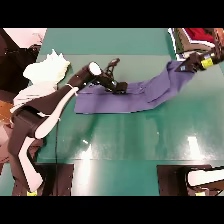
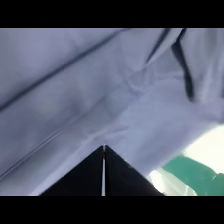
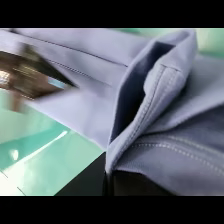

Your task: Fold the shirts.

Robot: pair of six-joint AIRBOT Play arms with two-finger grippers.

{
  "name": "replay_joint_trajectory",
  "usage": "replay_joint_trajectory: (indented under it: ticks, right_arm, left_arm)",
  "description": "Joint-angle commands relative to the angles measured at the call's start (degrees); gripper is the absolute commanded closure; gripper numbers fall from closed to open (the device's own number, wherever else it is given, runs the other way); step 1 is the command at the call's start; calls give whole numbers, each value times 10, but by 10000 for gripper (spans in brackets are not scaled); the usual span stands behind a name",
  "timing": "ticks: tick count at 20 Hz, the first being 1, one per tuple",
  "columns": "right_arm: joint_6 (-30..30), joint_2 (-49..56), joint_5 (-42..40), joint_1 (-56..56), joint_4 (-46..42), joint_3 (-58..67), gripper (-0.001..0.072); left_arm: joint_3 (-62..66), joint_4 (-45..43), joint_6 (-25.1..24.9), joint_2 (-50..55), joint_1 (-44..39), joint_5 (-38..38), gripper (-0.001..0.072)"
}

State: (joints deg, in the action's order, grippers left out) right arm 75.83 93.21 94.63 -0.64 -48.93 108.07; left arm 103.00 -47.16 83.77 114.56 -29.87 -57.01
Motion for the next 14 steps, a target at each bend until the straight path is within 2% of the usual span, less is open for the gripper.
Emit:
replay_joint_trajectory:
  ticks: [1, 10, 14]
  right_arm:
    - [13, -3, -11, -72, 0, 68, 700]
    - [-3, -2, -48, -160, -1, 74, 700]
    - [-9, -3, -46, -160, 0, 76, 699]
  left_arm:
    - [17, 14, 3, 40, -24, 7, 687]
    - [18, 1, -2, 42, -25, 3, 687]
    - [18, -97, -2, 2, -25, -37, 688]
